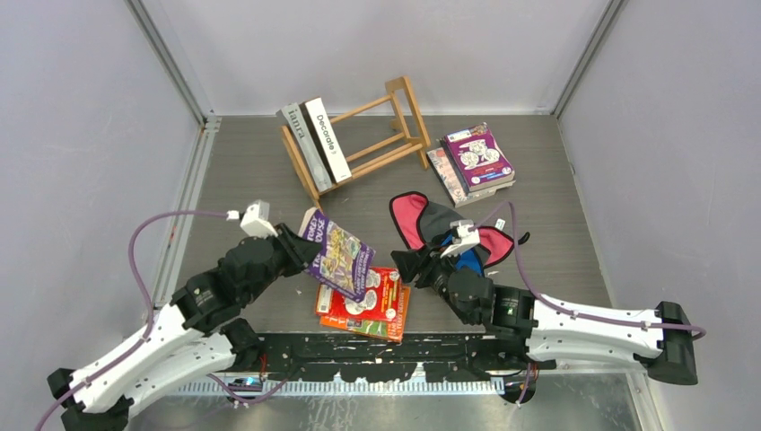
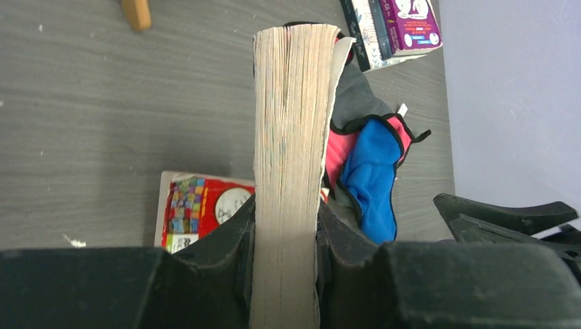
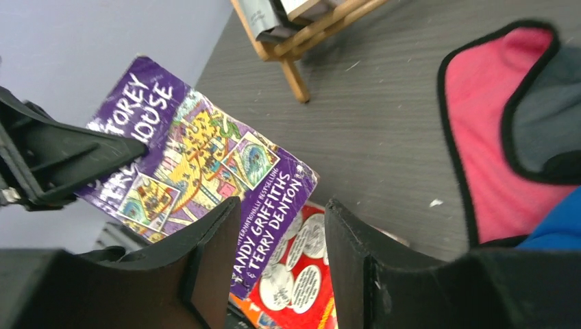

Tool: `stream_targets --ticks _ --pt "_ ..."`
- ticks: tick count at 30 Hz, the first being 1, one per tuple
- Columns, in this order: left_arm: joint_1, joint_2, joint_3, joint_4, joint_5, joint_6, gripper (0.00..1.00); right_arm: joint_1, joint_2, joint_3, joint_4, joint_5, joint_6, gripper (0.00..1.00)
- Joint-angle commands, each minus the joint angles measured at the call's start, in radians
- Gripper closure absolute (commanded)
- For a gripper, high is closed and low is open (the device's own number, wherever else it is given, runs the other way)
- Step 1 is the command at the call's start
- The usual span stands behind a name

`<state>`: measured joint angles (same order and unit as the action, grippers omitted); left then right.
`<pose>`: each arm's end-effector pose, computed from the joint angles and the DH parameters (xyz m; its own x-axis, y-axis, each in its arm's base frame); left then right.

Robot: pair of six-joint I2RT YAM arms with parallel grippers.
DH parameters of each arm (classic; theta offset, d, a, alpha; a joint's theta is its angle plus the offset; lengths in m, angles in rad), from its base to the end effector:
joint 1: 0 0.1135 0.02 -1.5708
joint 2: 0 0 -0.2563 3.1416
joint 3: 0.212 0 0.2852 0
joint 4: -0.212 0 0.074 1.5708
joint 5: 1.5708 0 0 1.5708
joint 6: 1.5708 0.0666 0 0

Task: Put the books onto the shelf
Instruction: Pick up the book from the center of the board.

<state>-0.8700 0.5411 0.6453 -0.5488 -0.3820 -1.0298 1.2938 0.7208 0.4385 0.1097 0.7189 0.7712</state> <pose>0.1441 -0.1323 0.2758 -0.5648 -0.5641 -0.6024 0.0158 0.7224 -0.6913 0.1062 0.2133 0.2413 -0.4145 0.4599 -0.7852 -0.3591 0.7102 0.6055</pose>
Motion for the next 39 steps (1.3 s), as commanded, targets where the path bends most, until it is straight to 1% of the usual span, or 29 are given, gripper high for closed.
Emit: stream_targets --ticks 1,5,7,11,14,18,20,22,26,31,33,39 --pt "0.002 0.114 0.157 0.174 -0.028 0.115 1.0 0.002 0.044 0.158 -0.172 0.101 -0.19 0.46" --pt "-0.008 0.232 0.27 0.186 -0.026 0.161 1.0 0.029 0.14 0.281 -0.231 0.153 -0.329 0.46" --pt "-0.021 0.279 0.32 0.184 -0.04 0.183 1.0 0.069 0.186 0.352 -0.252 0.199 -0.402 0.45" --pt "-0.049 0.359 0.405 0.186 -0.066 0.219 1.0 0.174 0.265 0.444 -0.251 0.314 -0.549 0.45" --pt "-0.081 0.424 0.479 0.184 -0.091 0.25 1.0 0.234 0.317 0.493 -0.243 0.374 -0.616 0.45" --pt "-0.123 0.526 0.585 0.155 -0.144 0.282 1.0 0.321 0.39 0.543 -0.185 0.487 -0.727 0.44" --pt "-0.127 0.565 0.629 0.149 -0.151 0.284 1.0 0.358 0.434 0.56 -0.136 0.553 -0.805 0.44" --pt "-0.134 0.595 0.657 0.147 -0.157 0.281 1.0 0.389 0.471 0.563 -0.042 0.606 -0.884 0.44" --pt "-0.148 0.63 0.702 0.137 -0.165 0.272 1.0 0.398 0.539 0.557 0.121 0.685 -1.024 0.44" --pt "-0.164 0.642 0.738 0.122 -0.165 0.27 1.0 0.39 0.61 0.514 0.439 0.755 -1.286 0.44" --pt "-0.17 0.642 0.747 0.113 -0.159 0.267 1.0 0.375 0.63 0.511 0.482 0.764 -1.33 0.45" --pt "-0.183 0.622 0.742 0.107 -0.154 0.254 1.0 0.312 0.634 0.496 0.469 0.753 -1.3 0.45"
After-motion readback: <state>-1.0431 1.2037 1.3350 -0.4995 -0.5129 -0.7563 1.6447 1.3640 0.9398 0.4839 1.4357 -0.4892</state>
